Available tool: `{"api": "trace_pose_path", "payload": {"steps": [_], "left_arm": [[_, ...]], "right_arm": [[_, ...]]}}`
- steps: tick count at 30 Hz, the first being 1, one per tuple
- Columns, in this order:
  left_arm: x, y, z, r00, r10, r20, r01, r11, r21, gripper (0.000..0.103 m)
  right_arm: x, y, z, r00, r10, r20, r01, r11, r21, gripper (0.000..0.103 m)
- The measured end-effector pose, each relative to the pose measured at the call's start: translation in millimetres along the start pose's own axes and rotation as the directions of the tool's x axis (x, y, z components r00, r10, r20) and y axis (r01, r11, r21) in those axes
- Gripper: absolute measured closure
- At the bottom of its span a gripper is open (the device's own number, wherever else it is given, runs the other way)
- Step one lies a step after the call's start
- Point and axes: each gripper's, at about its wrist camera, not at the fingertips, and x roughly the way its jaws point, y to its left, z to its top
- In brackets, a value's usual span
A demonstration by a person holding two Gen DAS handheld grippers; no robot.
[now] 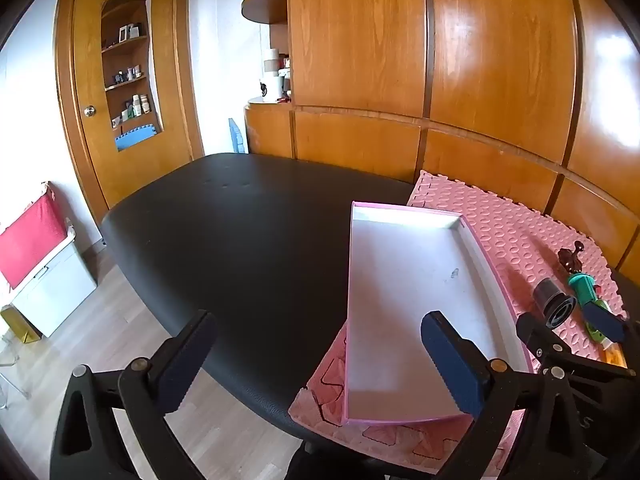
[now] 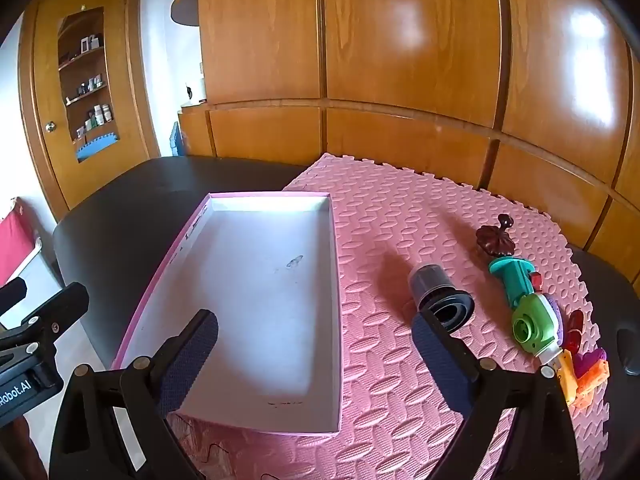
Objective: Organize rigid objects
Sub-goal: 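Move both tools over the pink mat toward the row of toys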
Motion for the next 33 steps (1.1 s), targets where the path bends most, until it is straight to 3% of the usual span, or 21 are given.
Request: {"api": "trace_pose_path", "payload": {"steps": [14,33], "left_arm": [[9.9,3.1,-12.7,1.000,0.007,-0.015,-0.006,1.000,0.028,0.000],[14.9,-12.8,-14.7,0.997,-0.050,-0.058,0.054,0.995,0.086,0.000]], "right_arm": [[-7.3,1.4,-2.7,0.999,-0.016,0.030,0.017,1.000,-0.006,0.004],[-12.8,-16.8,3.3,0.996,-0.051,0.068,0.053,0.998,-0.019,0.004]]}}
